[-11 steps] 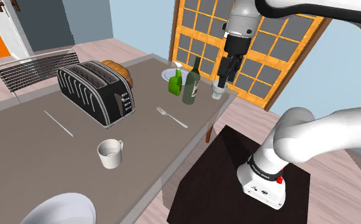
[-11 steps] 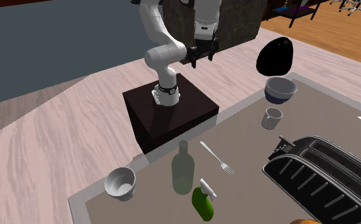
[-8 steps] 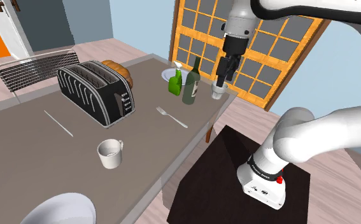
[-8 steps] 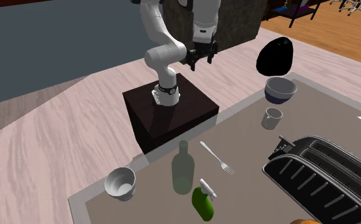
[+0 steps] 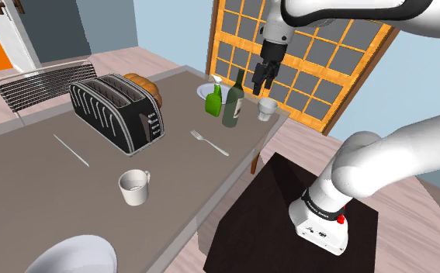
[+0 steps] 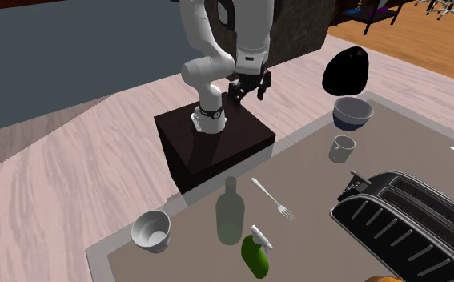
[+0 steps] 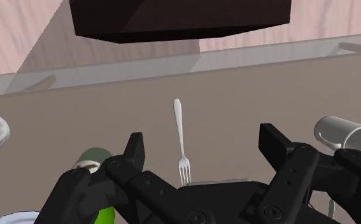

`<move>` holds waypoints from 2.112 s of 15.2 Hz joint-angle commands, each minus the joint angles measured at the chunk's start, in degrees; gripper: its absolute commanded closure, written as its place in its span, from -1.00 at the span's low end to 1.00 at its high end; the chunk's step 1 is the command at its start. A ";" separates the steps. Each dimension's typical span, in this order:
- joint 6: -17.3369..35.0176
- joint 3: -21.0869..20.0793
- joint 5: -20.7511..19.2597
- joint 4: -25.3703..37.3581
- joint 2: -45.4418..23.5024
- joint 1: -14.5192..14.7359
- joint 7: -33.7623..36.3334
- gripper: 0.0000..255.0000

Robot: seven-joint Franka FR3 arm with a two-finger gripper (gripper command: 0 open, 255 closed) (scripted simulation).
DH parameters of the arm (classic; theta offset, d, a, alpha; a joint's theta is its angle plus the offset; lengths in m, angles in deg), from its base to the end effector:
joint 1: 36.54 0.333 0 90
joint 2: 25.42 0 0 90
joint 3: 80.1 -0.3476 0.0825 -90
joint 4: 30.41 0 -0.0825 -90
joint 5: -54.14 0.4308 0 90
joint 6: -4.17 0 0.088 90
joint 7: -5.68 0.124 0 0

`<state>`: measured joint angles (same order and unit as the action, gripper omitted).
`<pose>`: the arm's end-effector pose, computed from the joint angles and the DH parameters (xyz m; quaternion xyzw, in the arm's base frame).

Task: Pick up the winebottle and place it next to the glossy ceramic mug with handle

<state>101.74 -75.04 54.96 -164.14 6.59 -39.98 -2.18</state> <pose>0.3987 -0.0620 0.5339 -0.9988 -0.0008 0.0326 0.0352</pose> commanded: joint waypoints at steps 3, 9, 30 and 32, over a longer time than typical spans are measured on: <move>4.36 2.77 -1.51 3.38 -6.19 -1.12 -3.62 -1.00; 9.55 6.53 -1.89 10.71 -16.42 -2.33 -8.83 -1.00; 19.39 11.63 3.83 27.97 -39.71 -5.69 -19.76 -1.00; 19.39 11.63 3.83 27.97 -39.71 -5.69 -19.76 -1.00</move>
<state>121.03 -63.40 58.78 -136.09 -33.11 -45.67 -21.94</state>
